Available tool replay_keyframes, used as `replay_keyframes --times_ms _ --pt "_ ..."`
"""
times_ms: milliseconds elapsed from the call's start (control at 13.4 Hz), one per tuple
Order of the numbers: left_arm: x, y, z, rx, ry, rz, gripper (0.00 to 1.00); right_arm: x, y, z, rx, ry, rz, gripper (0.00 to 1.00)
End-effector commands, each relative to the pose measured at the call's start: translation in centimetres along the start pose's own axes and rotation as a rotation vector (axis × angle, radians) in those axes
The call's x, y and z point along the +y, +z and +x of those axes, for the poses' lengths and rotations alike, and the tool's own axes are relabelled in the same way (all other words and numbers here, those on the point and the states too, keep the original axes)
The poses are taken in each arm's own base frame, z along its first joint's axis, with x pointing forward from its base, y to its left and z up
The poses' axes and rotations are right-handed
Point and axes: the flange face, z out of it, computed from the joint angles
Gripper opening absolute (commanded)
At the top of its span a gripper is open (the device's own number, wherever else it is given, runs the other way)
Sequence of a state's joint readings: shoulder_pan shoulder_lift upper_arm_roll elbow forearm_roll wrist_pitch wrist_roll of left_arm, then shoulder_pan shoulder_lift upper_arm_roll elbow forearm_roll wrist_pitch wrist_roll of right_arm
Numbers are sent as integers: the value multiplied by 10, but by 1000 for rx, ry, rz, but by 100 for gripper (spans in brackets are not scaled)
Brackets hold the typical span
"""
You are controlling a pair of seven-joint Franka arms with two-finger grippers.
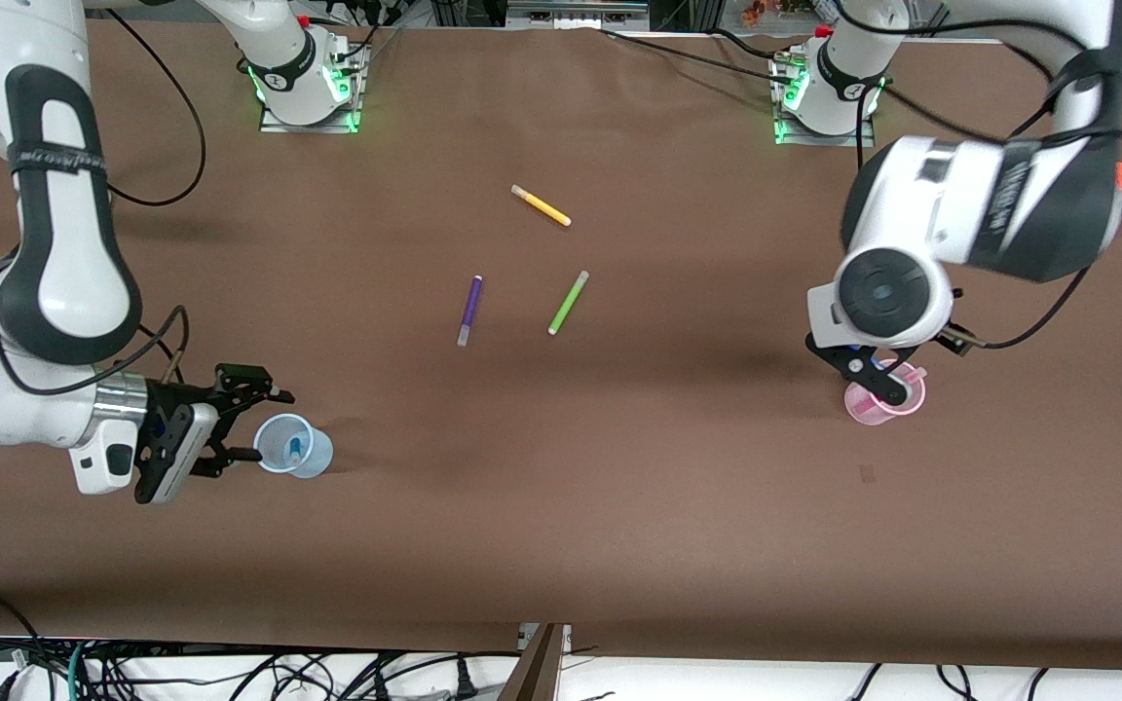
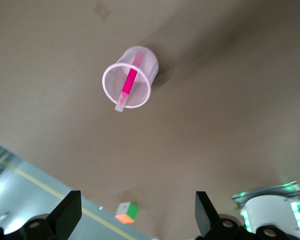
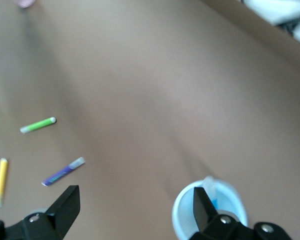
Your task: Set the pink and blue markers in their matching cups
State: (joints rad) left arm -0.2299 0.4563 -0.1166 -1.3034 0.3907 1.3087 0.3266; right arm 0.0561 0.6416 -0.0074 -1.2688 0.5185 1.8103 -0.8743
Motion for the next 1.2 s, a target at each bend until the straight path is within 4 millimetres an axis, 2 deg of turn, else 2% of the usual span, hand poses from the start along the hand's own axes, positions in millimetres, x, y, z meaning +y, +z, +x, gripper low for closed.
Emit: replay_keyframes --times_ms 0,150,224,299,374,449,523,673,822,897,972,1047,1121 --pt "-21 -36 -35 121 -70 -127 100 -21 -17 2 -84 243 -68 100" --pt "-28 -55 -54 193 -89 -160 100 -33 -20 0 -166 362 -133 100" --pt "-43 -71 -82 298 -141 -220 100 -43 -26 -3 -230 430 -179 100" --pt "-62 -71 -102 373 -218 -257 100 -53 -32 -3 -261 481 -221 100" --pt "-66 -69 -122 438 -292 -293 100 -63 -34 -2 -296 539 -265 100" --pt "-65 -60 -139 469 -374 -312 100 -75 -38 -2 -328 598 -302 100" --pt "-60 -55 -156 477 -464 -326 100 -89 -50 0 -334 633 -330 100" --pt "-50 -53 -186 487 -585 -335 100 -103 -75 -6 -322 650 -357 100" --pt "-58 -47 -205 542 -634 -323 100 -126 -103 -23 -318 656 -359 100" --pt "-53 -48 -203 537 -625 -321 100 -131 -107 -36 -319 662 -359 100" --pt "-44 -52 -198 515 -603 -319 100 -140 -121 -47 -309 666 -363 100" --pt "-40 -51 -191 480 -590 -311 100 -152 -150 -60 -287 680 -376 100" --pt "-43 -52 -190 471 -585 -283 100 -162 -164 -73 -288 684 -397 100"
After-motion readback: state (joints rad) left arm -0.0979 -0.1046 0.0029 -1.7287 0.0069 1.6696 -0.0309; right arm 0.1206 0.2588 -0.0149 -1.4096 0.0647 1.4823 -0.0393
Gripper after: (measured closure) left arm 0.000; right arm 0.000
